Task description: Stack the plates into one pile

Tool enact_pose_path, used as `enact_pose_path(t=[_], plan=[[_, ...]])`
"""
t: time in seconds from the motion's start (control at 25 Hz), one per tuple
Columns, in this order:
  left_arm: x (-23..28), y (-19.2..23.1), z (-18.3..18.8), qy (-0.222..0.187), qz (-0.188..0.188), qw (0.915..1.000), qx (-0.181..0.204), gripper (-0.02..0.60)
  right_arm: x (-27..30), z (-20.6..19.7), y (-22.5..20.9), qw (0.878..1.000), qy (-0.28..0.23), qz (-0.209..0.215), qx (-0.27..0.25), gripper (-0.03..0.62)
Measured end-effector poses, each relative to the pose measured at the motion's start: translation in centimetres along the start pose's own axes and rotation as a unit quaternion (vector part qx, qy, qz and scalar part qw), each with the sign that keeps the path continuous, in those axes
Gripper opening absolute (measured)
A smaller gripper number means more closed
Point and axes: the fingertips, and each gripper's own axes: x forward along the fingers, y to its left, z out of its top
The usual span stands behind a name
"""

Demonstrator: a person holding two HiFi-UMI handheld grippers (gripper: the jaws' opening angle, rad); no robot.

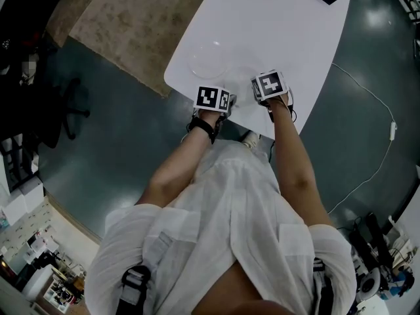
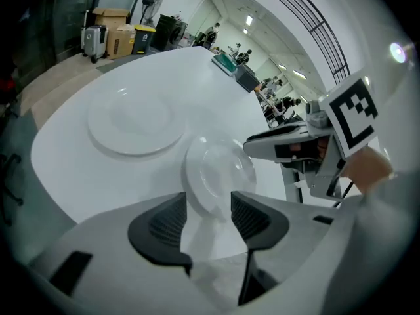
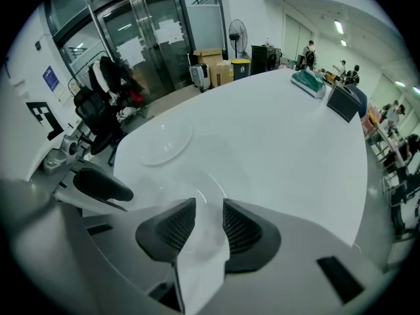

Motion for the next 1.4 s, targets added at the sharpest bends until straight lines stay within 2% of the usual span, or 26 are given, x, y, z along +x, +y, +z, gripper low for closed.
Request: enact_pose_path(t=[0.16, 0.52, 0.84, 0.96, 1.12, 1.32, 1.4], plan=[[-0.7, 0.5, 0.1, 0.001, 0.006, 0.9999, 0.011, 0.221, 0.0, 1.1, 0.9, 1.000, -0.010, 0.008, -0.010, 0.155], [-3.7, 4.6, 1.3, -0.019, -0.003, 0.9996, -0.019, 0.199, 1.1, 4.7, 3.6, 0.999, -0.017, 0.028, -0.030, 0.164], [-6.2, 10.1, 3.8, -0.045, 0.035, 0.9975, -0.043, 0.195, 3.3, 7.1, 5.1, 0.999, -0.003, 0.037, -0.026, 0.183], [-6.4, 11.9, 4.6, -0.042, 0.044, 0.9970, -0.049, 0.195, 3.9, 7.0, 5.3, 0.999, 0.024, 0.034, -0.011, 0.190], [-5.9, 13.8, 5.8, -0.033, 0.056, 0.9964, -0.054, 0.195, 5.3, 8.5, 5.2, 0.999, 0.011, 0.042, -0.006, 0.203], [-5.3, 15.1, 6.8, -0.018, 0.069, 0.9965, -0.044, 0.193, 6.5, 8.6, 4.8, 0.999, 0.024, 0.041, 0.009, 0.207], [-5.0, 15.3, 6.9, -0.006, 0.072, 0.9966, -0.038, 0.170, 6.9, 8.8, 4.6, 0.999, 0.025, 0.044, 0.018, 0.210]])
